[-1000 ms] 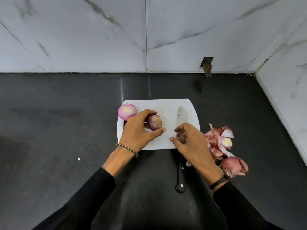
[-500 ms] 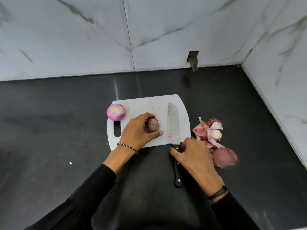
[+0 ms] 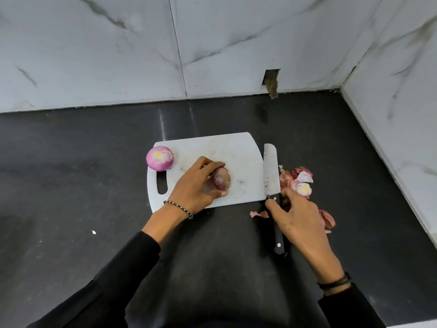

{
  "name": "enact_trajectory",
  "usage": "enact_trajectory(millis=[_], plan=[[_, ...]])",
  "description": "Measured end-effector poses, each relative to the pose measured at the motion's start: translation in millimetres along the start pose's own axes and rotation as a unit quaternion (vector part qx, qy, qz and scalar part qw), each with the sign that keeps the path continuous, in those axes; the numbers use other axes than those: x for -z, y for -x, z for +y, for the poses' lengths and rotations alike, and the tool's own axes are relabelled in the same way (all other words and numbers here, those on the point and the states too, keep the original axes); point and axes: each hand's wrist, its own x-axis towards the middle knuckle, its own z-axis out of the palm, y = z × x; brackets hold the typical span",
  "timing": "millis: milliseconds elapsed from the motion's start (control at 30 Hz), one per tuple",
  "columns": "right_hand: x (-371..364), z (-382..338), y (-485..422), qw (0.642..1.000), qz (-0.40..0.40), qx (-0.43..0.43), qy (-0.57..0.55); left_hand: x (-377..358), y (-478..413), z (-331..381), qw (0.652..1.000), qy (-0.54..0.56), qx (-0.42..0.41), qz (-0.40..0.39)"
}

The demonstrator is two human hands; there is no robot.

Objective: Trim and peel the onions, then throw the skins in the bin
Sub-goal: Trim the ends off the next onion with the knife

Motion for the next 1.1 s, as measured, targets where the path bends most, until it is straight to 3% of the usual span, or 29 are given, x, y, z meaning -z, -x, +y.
enact_trajectory(millis=[167,367,567,733,900,1100], plan=[[-3,1,7,0.993,-0.002,0.016,-0.114,-5,-5,10,1.0,0.002,-0.02,0.01],[-17,4,17,0.988,-0.008,0.047,-0.146,-8,-7,20,1.0,0.015,-0.008,0.022],[-29,5,21,0.982,-0.003,0.051,-0.182,-4,-9,25,0.989,0.134,0.04,0.052],[-30,8,24,0.979,0.011,0.051,-0.2,-4,-11,26,0.982,0.158,0.045,0.094],[-29,12,23,0.976,0.013,0.043,-0.213,-3,-11,23,0.984,0.073,0.002,0.165],[-32,14,18,0.977,0.01,0.03,-0.211,-2,-14,23,0.984,0.034,-0.027,0.172]])
